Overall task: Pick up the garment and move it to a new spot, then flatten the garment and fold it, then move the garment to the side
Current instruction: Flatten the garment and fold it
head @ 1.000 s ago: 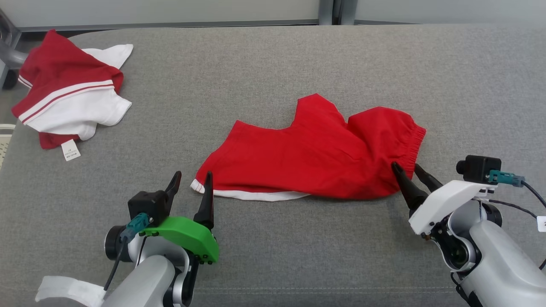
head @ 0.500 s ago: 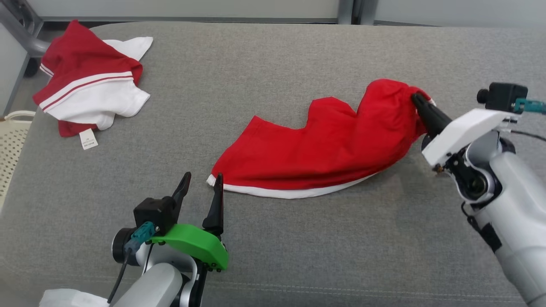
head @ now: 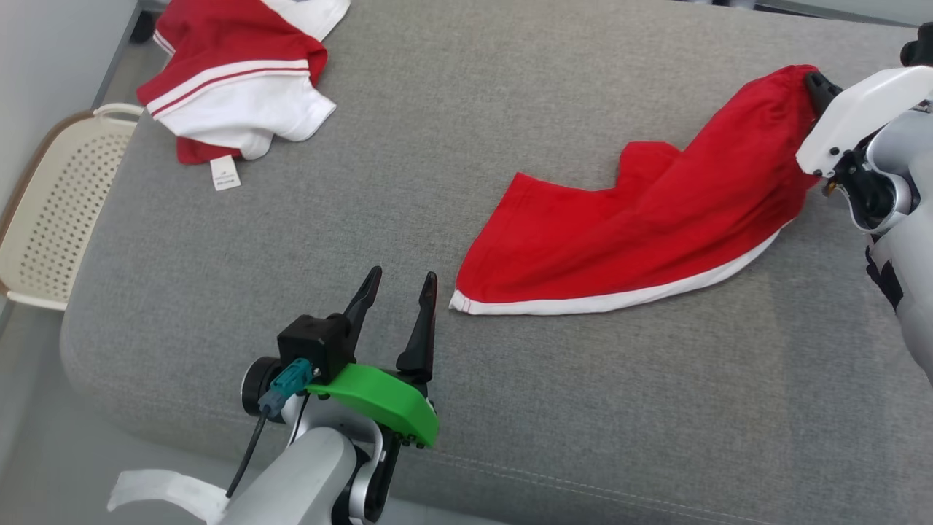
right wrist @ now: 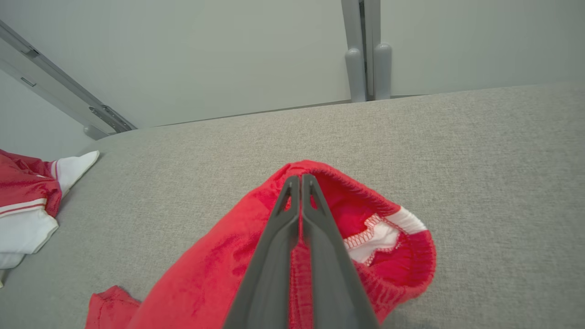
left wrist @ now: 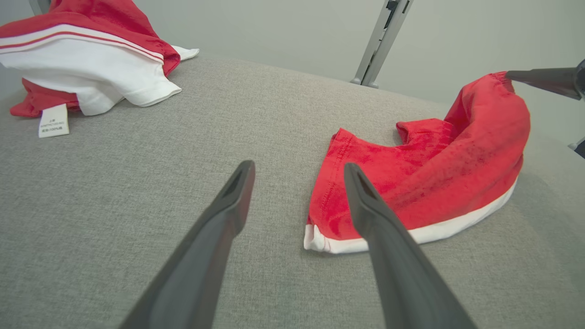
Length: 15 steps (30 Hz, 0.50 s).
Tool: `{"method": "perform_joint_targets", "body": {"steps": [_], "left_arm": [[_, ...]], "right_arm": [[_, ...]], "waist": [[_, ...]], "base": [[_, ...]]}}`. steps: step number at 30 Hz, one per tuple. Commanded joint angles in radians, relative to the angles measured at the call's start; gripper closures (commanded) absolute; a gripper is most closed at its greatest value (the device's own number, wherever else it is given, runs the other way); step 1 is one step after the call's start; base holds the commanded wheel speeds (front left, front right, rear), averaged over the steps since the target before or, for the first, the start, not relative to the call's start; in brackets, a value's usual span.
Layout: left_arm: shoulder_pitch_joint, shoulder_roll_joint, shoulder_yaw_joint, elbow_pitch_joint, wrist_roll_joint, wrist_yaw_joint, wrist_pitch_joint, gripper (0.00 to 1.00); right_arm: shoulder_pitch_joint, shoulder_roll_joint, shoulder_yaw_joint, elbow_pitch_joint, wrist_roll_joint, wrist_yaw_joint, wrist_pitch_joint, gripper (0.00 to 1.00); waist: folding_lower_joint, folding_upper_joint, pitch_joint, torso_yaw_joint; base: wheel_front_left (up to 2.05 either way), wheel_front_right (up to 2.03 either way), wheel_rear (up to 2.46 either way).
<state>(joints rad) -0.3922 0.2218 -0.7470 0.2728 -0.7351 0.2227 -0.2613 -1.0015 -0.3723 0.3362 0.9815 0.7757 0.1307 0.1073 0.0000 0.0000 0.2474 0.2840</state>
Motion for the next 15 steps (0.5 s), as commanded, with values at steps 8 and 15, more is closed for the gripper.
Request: {"method": "perform_joint_targets", "body": {"steps": [8,15], "left_arm": [[-0.046,-0.038,0.002,0.033,0.033,-0.028,-0.004,0.0],[-0.027,-0.025,0.033,0.031,0.052,-0.029,-0.004,0.0]], "right_arm": [[-0.128,0.026,-0.017,0.237,-0.101,0.0,-0.126,0.0],[-0.114,0.038,0.055,0.178,-0.095,0.0,-0.127,0.0]], "waist": [[0.0,0.0,0.099,0.102],[0.0,0.0,0.06,0.011]], "base": [[0.0,0.0,0.0],[0.0,0.0,0.0]]}}
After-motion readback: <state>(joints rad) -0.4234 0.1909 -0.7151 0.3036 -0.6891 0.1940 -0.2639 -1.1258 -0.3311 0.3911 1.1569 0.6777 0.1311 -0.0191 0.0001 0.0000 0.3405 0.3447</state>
